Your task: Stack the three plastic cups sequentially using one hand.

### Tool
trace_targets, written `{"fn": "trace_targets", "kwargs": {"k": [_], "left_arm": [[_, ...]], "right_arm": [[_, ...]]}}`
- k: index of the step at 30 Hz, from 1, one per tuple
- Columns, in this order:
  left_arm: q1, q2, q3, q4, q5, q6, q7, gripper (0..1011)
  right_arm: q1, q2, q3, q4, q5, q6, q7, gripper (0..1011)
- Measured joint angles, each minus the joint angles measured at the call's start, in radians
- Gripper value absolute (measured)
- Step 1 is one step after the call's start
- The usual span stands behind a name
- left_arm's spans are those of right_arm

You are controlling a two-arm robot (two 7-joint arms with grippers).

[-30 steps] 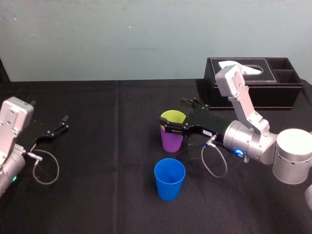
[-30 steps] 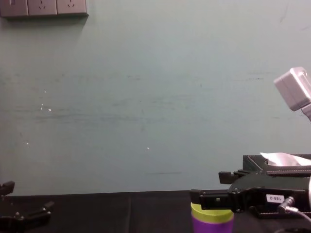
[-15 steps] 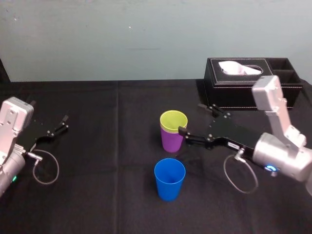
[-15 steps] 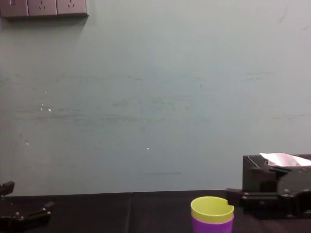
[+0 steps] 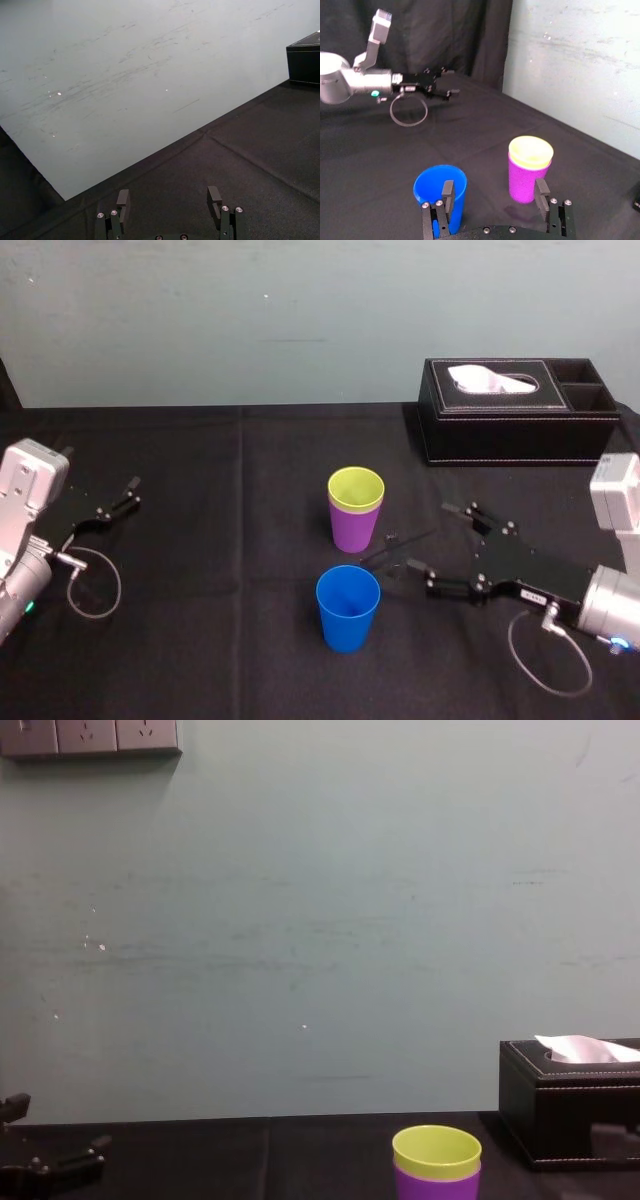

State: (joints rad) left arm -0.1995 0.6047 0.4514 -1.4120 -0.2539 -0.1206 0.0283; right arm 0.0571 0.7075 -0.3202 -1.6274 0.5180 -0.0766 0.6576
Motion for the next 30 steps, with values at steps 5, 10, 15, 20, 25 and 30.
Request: {"fn": "trace_targets", "kwargs": {"k": [5,10,15,20,25,30], "left_arm": [[0.000,0.000,0.000,0.000,0.000,0.000,0.000,1010],[0.000,0.000,0.000,0.000,0.000,0.000,0.000,1010],[0.000,0.000,0.000,0.000,0.000,0.000,0.000,1010],[0.000,0.000,0.000,0.000,0.000,0.000,0.000,1010],[0.000,0.000,0.000,0.000,0.000,0.000,0.000,1010],[0.000,0.000,0.000,0.000,0.000,0.000,0.000,1010]], "right_arm": [[-0.022,0.016,-0.014,0.008,-0.020,-0.024,0.005,1003],[-0.028,0.014,-0.042,0.033,-0.043,-0.030,0.014,1003],[-0.023,0.004,-0.068,0.047,-0.065,-0.031,0.018,1002],[-0.006,-0.013,-0.097,0.059,-0.089,-0.031,0.022,1003],[0.008,-0.024,-0.114,0.067,-0.101,-0.027,0.026,1003],[0.023,-0.034,-0.131,0.075,-0.110,-0.022,0.029,1003]]}}
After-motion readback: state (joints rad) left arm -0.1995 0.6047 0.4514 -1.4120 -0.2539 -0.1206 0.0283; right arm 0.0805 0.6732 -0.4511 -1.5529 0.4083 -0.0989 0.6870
